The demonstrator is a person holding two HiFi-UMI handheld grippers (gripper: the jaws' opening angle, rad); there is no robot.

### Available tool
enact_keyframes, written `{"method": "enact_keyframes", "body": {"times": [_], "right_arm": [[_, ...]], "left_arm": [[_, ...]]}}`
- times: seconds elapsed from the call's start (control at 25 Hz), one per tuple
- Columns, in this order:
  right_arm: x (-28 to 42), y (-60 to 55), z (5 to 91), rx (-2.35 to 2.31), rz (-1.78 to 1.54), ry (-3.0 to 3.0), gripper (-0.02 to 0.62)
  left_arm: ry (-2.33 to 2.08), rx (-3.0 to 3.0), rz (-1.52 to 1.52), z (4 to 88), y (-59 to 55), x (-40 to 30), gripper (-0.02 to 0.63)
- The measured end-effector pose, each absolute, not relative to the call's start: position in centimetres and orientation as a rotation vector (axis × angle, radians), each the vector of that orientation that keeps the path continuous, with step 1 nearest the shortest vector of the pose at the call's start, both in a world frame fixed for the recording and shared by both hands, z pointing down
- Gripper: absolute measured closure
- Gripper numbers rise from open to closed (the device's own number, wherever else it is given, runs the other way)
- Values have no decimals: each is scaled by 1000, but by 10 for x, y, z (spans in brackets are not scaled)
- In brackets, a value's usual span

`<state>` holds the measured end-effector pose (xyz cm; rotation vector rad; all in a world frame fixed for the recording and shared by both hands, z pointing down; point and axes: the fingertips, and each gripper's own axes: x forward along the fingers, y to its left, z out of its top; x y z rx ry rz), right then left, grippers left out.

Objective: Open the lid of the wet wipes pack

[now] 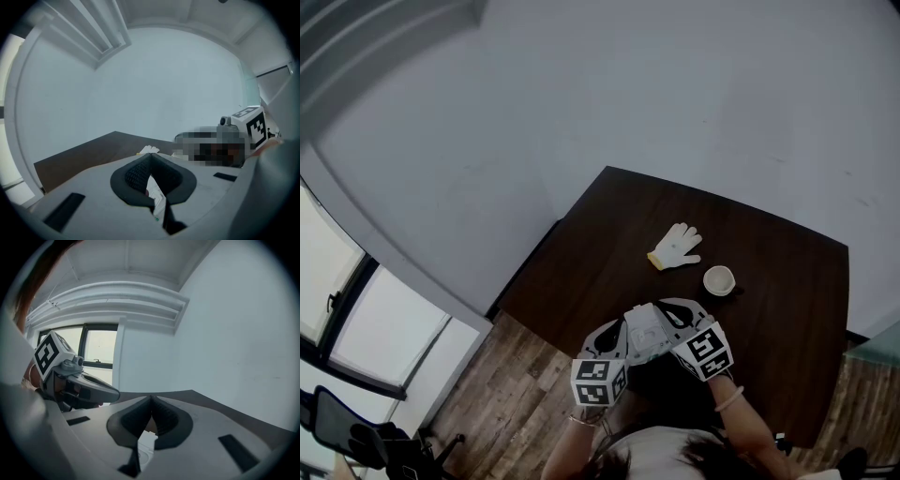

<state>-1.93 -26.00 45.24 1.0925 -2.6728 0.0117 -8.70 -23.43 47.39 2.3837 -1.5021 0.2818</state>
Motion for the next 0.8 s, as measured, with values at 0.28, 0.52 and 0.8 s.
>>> {"method": "enact_keyframes", "body": {"times": [0.28, 0.52, 0.8], "right_arm": [[-5, -247, 425, 1156, -25, -2694, 586], [5, -241, 410, 1195, -55, -2695, 588], [14, -238, 393, 1266, -55, -2712, 588]], "left_arm": [[-1535, 2436, 201, 436, -231, -84, 588], [-1548, 2460, 167, 418, -226, -78, 588], [-1571, 2491, 135, 398, -220, -77, 588]]}}
